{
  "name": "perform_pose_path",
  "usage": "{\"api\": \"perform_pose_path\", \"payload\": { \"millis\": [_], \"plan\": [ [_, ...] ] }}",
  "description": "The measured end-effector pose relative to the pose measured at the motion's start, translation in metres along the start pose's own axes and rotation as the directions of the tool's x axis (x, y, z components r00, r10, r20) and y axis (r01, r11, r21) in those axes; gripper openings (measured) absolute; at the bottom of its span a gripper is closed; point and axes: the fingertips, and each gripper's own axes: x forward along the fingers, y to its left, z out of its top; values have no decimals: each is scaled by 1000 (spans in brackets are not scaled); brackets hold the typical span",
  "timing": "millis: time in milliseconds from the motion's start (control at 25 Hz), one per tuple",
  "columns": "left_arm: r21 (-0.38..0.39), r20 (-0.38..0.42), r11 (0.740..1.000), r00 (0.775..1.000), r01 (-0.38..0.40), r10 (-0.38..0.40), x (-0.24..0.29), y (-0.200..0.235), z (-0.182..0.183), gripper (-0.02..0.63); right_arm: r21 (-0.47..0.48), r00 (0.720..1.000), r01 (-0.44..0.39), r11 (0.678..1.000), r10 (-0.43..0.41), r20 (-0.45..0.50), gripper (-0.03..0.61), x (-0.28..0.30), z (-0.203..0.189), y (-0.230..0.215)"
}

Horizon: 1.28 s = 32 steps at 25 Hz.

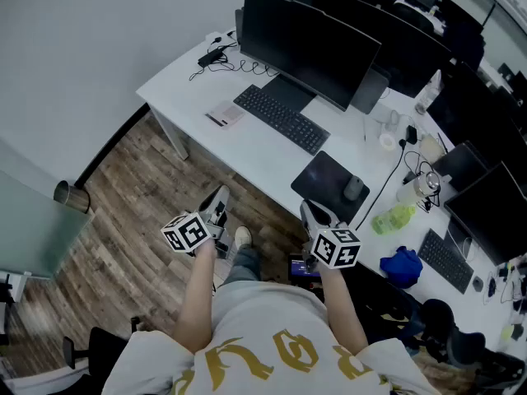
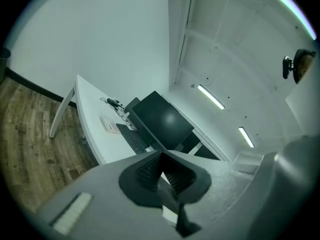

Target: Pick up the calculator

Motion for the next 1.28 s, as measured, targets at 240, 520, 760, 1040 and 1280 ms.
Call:
{"api": "perform_pose_path", "payload": {
  "millis": [240, 520, 760, 1040, 1280],
  "plan": [
    [12, -4, 1000, 1000, -7, 7, -15, -4, 0, 0, -83, 1000, 12, 996, -14, -20, 23, -9, -7, 12],
    [147, -54, 985, 994, -91, 99, -20, 6, 6, 7, -23, 999, 47, 999, -47, -1, 25, 0, -10, 14],
    [154, -82, 981, 988, -116, 130, -4, 43, 24, 81, -8, 997, 73, 997, -73, -22, 25, 37, -9, 16],
    [87, -121, 991, 987, -98, 108, 54, 113, 75, 96, 5, 986, 167, 986, -167, -24, 25, 113, 17, 16],
    [35, -169, 996, 981, -87, 92, 98, 175, 113, 98, 7, 970, 239, 971, -238, -51, 25, 179, 31, 24]
  ]
}}
